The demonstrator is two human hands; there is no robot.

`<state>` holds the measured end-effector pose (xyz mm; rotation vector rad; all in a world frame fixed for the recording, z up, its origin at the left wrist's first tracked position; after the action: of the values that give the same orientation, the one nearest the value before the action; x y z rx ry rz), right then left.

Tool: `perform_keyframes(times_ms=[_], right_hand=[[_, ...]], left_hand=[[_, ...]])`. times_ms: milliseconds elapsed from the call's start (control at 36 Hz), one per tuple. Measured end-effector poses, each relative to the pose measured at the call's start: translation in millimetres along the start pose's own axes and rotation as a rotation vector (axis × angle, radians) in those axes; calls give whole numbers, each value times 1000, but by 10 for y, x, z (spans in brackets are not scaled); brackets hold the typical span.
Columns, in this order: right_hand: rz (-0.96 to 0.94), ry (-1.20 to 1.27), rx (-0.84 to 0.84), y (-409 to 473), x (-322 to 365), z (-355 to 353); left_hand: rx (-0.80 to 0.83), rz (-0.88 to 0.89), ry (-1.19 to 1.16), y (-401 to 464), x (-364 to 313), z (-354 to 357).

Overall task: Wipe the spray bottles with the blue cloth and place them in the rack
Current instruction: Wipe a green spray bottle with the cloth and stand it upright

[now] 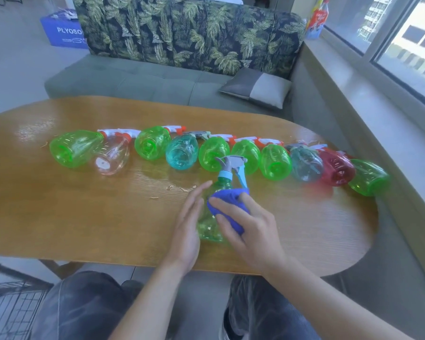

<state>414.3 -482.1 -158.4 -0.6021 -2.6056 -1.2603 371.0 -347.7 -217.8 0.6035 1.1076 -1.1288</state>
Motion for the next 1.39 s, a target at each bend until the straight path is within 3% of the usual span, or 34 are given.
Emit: perform_keyframes(times_ms=[167, 306, 389, 556, 694, 1083, 1278, 1389], right_hand=[[-282, -65, 151, -187, 159, -29], [-350, -20, 198, -265, 230, -69], [-162, 97, 99, -262, 149, -147], [534, 408, -202, -246, -108, -211], [734, 497, -203, -308, -155, -56], [641, 480, -219, -166, -128, -111], [521, 342, -192, -5, -136, -72], [398, 140, -213, 212, -171, -139]], left_hand=[[2, 44, 128, -31, -47, 27], [-2, 38, 181, -37, -55, 33], [-16, 34, 163, -33, -58, 47], [3, 15, 64, -51, -54, 11], [38, -3, 70, -45, -49, 21], [91, 60, 156, 0, 13, 65], [50, 72, 193, -37, -61, 106], [59, 80, 219, -40, -53, 113]])
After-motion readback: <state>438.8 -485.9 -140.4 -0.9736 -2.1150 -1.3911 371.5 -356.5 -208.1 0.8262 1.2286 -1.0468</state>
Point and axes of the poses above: each hand's wrist, its own y-axis towards the middle knuckle, its own z-axis out of the palm, x = y × z, the point moved 5 cm from there along y, towards the middle knuckle, and after that the axes turned 9 degrees about -z, right-handed, at the moved point
